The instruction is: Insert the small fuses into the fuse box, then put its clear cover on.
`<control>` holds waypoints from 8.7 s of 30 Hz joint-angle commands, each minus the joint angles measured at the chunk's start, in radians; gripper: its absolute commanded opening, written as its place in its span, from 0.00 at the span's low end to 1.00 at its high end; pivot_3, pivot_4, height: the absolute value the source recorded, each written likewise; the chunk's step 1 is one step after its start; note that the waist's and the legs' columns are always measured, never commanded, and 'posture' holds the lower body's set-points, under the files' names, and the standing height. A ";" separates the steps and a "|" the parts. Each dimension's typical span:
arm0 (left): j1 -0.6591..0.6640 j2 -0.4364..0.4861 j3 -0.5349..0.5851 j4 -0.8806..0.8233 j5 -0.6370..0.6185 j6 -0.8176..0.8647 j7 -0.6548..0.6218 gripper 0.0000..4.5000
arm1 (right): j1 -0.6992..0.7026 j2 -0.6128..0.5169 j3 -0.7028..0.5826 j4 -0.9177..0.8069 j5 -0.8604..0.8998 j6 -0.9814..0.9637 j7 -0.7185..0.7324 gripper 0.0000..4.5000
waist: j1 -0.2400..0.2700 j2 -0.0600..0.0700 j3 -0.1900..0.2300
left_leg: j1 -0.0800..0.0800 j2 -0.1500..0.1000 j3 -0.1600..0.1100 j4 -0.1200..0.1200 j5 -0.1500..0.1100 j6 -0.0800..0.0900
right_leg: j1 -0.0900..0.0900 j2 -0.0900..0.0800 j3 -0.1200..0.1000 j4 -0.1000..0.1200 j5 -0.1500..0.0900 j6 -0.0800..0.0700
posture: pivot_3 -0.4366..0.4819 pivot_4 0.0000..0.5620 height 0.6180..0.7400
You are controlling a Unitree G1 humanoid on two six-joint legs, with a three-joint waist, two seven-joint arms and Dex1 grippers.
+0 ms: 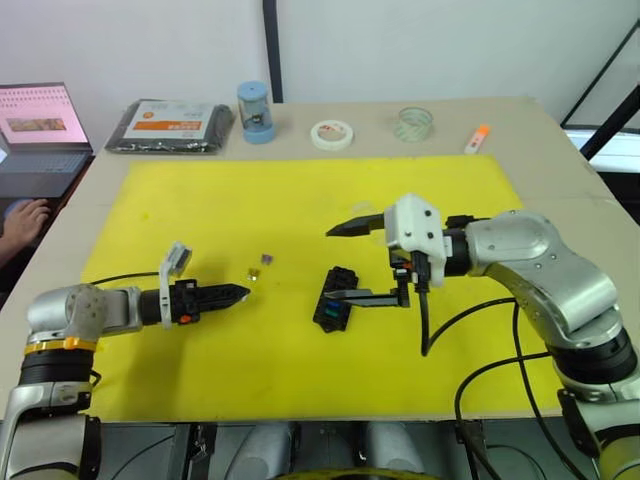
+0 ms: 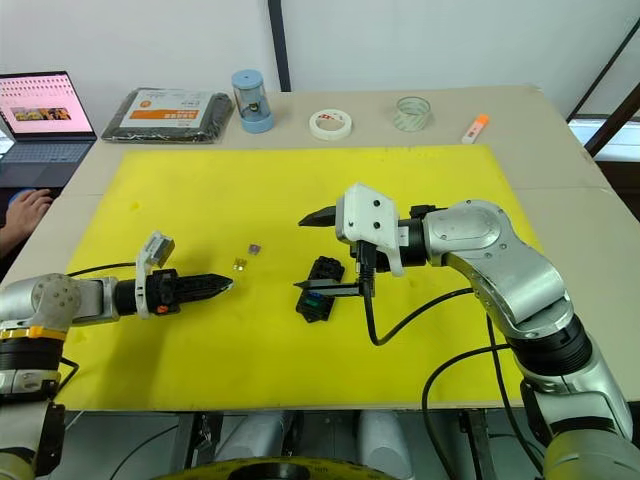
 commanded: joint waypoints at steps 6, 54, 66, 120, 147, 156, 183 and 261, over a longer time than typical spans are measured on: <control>0.065 -0.019 -0.048 0.008 0.052 -0.009 0.045 0.01 | 0.012 -0.007 -0.011 -0.052 0.001 -0.019 0.002 1.00 | -0.001 0.004 -0.002 | 0.001 0.000 0.000 0.000 0.000 0.000 | 0.000 0.000 0.000 0.000 0.000 0.000 | 0.48 0.27 1.00; -0.066 -0.091 -0.272 -0.457 0.447 -1.214 -0.166 0.00 | -0.039 0.027 0.066 -0.025 -0.034 0.123 -0.092 0.44 | 0.001 0.001 -0.001 | -0.002 0.002 0.001 0.000 0.000 0.000 | -0.001 0.001 -0.001 -0.001 0.000 0.000 | 0.48 0.27 1.00; -0.074 -0.091 -0.280 -0.458 0.452 -1.229 -0.164 0.00 | -0.029 0.031 0.070 -0.015 -0.052 0.108 -0.089 0.44 | 0.001 0.001 -0.001 | -0.002 0.002 0.001 0.000 0.000 0.000 | -0.001 0.001 -0.001 -0.001 0.000 0.000 | 0.48 0.27 1.00; 0.083 -0.085 -0.262 -0.429 0.409 -1.228 -0.179 1.00 | 0.027 0.024 0.179 -0.005 -0.169 0.268 -0.211 0.00 | 0.001 0.001 -0.001 | -0.001 0.002 0.001 0.000 0.000 0.000 | -0.001 0.001 -0.001 -0.001 0.000 0.000 | 0.48 0.27 1.00; 0.089 -0.091 -0.272 -0.416 0.430 -1.240 -0.174 1.00 | 0.071 0.027 0.209 0.023 -0.220 0.278 -0.249 0.00 | 0.000 0.001 -0.001 | -0.001 0.002 0.001 0.000 0.000 0.000 | 0.000 0.001 -0.001 -0.001 0.000 0.000 | 0.48 0.27 1.00; 0.080 -0.092 -0.280 -0.394 0.456 -1.286 -0.179 1.00 | 0.034 0.005 0.180 -0.006 -0.201 0.320 -0.227 0.00 | 0.001 0.001 -0.002 | -0.001 0.002 0.001 0.000 0.000 0.000 | 0.000 0.001 -0.001 -0.001 0.000 0.000 | 0.48 0.27 1.00; 0.021 -0.117 -0.308 -0.414 0.494 -1.271 -0.151 1.00 | -0.028 -0.058 0.275 -0.001 -0.262 0.288 -0.141 0.00 | 0.002 0.001 -0.002 | -0.001 0.001 0.001 0.000 0.000 0.000 | -0.001 0.001 -0.001 -0.001 0.000 0.000 | 0.48 0.27 1.00; 0.022 -0.100 -0.324 -0.427 0.481 -1.178 -0.160 1.00 | 0.093 0.065 0.225 0.161 -0.253 0.170 -0.154 0.01 | 0.001 0.000 -0.002 | 0.000 0.001 0.001 0.000 0.000 0.000 | 0.001 0.001 -0.001 -0.001 0.000 0.000 | 0.48 0.27 1.00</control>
